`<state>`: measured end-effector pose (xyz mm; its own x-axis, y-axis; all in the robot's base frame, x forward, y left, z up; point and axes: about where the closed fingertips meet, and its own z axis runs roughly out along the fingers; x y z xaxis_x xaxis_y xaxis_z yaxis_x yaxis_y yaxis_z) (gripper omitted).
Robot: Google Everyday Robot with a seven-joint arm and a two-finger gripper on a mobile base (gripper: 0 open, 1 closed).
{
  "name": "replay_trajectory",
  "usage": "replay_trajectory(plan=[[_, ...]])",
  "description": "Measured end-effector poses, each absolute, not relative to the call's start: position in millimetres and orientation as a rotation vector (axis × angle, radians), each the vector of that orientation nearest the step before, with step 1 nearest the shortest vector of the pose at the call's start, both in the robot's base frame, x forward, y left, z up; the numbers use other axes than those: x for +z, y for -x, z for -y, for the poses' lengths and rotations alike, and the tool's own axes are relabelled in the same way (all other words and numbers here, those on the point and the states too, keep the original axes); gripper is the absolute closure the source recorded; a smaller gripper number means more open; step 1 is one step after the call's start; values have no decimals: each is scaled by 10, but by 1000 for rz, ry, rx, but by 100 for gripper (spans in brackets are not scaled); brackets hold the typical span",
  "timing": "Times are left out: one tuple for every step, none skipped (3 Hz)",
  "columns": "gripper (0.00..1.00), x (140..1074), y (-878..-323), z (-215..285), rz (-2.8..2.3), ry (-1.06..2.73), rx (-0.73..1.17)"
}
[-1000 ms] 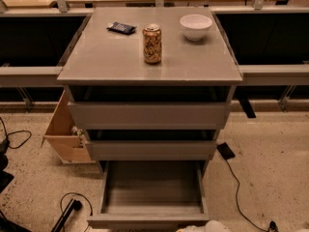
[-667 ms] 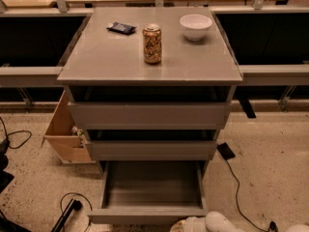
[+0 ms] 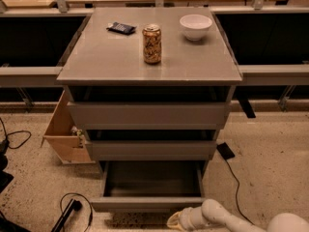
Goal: Close bottom drawer
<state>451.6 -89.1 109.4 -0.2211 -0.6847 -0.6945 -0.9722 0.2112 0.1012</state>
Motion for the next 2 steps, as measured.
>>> replay_trajectory(plan=[[100,1126,-4867,1035,-1986,1532,700],[100,1126,-4867,1035,-1986,1532,700]])
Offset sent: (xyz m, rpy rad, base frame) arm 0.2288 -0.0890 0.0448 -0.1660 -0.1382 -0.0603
